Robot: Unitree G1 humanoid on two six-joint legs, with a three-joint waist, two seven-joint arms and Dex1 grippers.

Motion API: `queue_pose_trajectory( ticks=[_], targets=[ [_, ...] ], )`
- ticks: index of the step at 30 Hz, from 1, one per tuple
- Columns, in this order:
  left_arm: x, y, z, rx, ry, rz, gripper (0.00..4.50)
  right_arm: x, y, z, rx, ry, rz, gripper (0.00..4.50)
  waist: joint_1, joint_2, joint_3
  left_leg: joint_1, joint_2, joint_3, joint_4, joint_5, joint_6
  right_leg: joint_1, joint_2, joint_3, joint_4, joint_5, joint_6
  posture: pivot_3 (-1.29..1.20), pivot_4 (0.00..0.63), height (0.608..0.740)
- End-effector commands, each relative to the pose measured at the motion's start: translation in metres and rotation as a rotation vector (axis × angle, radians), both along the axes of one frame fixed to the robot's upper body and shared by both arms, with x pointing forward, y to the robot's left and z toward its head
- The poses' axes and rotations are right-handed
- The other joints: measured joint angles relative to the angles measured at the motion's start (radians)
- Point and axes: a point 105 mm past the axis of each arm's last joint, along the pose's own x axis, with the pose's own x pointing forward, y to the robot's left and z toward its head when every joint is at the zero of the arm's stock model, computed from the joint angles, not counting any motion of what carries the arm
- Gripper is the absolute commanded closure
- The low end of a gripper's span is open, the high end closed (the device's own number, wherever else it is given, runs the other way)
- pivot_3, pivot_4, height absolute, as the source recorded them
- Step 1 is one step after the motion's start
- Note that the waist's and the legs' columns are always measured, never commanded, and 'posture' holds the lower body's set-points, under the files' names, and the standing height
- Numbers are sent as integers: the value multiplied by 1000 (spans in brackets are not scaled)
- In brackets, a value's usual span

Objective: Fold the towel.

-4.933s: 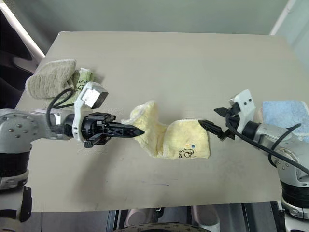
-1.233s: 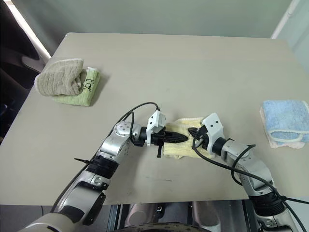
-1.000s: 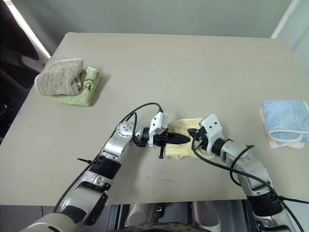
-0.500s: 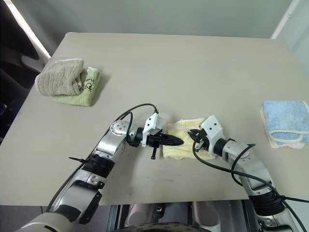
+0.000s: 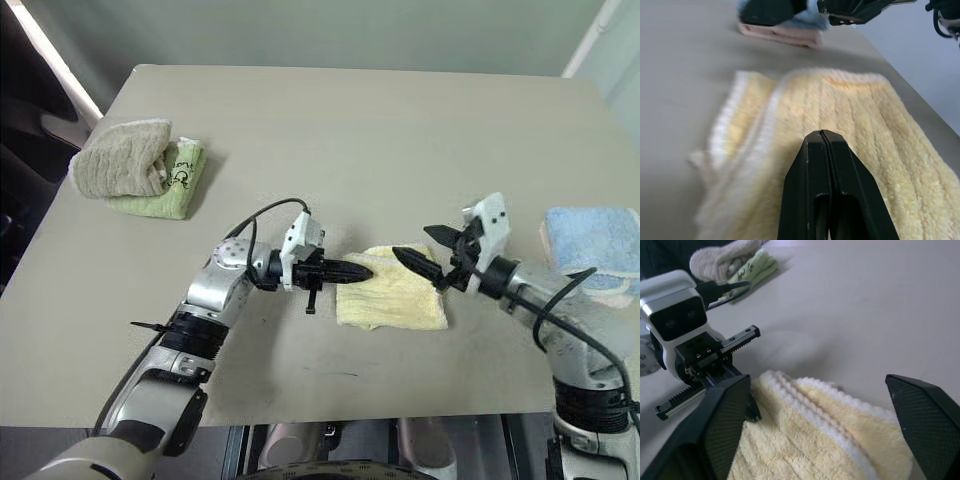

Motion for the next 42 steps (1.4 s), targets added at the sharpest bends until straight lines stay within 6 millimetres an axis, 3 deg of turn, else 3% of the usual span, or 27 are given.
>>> queue_pose_trajectory(
  ticks=[1,5,8,12,16,21,23,25,28,32,42],
  targets=[
    [2,2,19,-25,-73,4,4500,-4,-13,9,37,96,15,25,2,0,0,-1,0,0,0,0,0,0,0,0,0,0,0,0,150,733],
    [-1,4,29,-55,-87,1,4500,-4,-32,3,54,260,22,25,4,0,0,-2,0,0,-1,0,0,-2,0,0,0,-1,-1,0,150,733],
    [-3,7,36,-68,-137,11,4500,-9,-45,-15,-8,381,28,25,7,0,0,-3,0,0,-1,0,0,-3,0,0,0,-1,1,0,150,733],
    [-6,11,42,-96,-124,18,4500,-12,-46,-24,-9,439,60,25,5,0,0,-2,1,1,-2,0,0,-4,0,0,1,-1,3,0,150,733],
    [-12,17,46,-102,-131,28,4500,-13,-44,-47,-10,517,82,25,2,0,0,-2,2,2,-2,0,0,-4,0,-1,1,-1,4,0,150,733],
    [-13,18,45,-97,-130,33,4500,-11,-45,-51,-18,521,93,25,-1,1,0,-2,2,2,-1,-1,1,-4,0,-1,2,0,3,0,150,733],
    [-18,19,41,-90,-114,24,4500,-15,-20,-68,-11,569,167,25,-6,0,-1,-2,2,2,-1,-1,1,-3,0,-1,1,0,-1,0,150,733],
    [-21,20,39,-86,-106,14,4500,-18,-8,-76,-15,590,203,25,-17,-1,-1,0,3,2,-1,-1,1,-3,1,-2,1,1,-4,0,150,733],
    [-21,17,38,-91,-111,4,4500,-17,6,-71,24,581,248,25,-28,-1,-1,3,6,3,-1,-1,0,-2,2,-3,1,4,-10,0,150,733],
    [-20,15,38,-98,-116,2,4500,-14,16,-65,56,571,277,25,-29,-1,-1,9,8,3,-3,0,-1,1,5,-3,3,1,-6,0,150,733],
    [-17,16,34,-107,-126,14,4500,-23,44,-57,105,584,386,25,-29,-1,-1,8,9,3,-3,0,-3,0,6,-3,3,5,-15,0,150,733]
  ],
)
